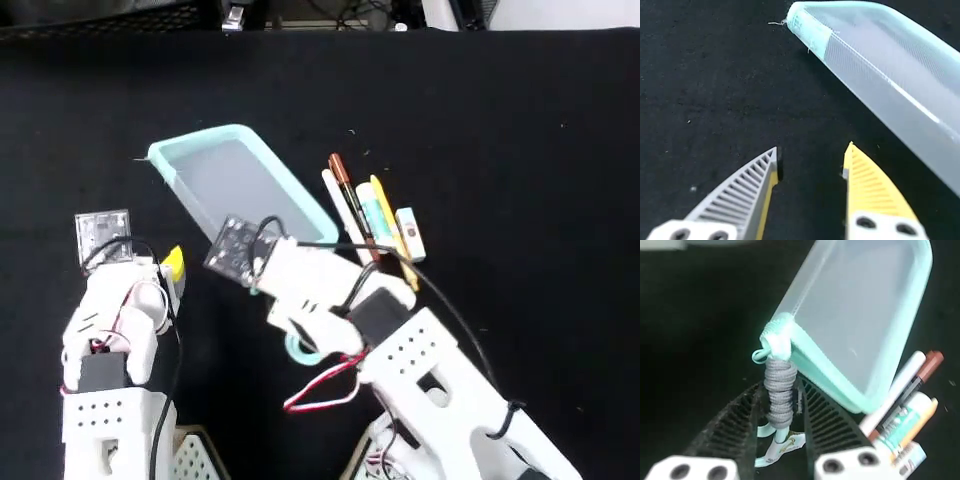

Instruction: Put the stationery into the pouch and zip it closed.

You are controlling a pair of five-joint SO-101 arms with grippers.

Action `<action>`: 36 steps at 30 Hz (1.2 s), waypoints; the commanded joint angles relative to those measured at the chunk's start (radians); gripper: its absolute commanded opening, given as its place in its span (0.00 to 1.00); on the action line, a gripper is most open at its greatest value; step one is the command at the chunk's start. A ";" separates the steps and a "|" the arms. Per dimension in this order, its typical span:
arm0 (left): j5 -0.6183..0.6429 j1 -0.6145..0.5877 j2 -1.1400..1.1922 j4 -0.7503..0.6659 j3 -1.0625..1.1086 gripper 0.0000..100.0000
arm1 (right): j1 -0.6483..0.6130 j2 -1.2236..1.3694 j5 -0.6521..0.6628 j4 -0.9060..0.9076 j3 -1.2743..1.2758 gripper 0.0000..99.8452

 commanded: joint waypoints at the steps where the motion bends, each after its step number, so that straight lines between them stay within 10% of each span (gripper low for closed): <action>1: 0.003 0.071 -0.012 0.061 -0.110 0.22 | 0.052 0.002 -0.003 -0.032 -0.004 0.01; 12: 0.008 0.203 -0.005 -0.084 -0.038 0.23 | -0.005 -0.087 -0.054 -0.209 0.074 0.01; 25: 0.146 0.147 -0.012 0.051 -0.265 0.23 | -0.015 -0.130 0.107 0.339 -0.312 0.01; 36: 0.141 0.272 -0.006 -0.023 -0.101 0.23 | -0.015 -0.077 0.103 -0.009 0.005 0.01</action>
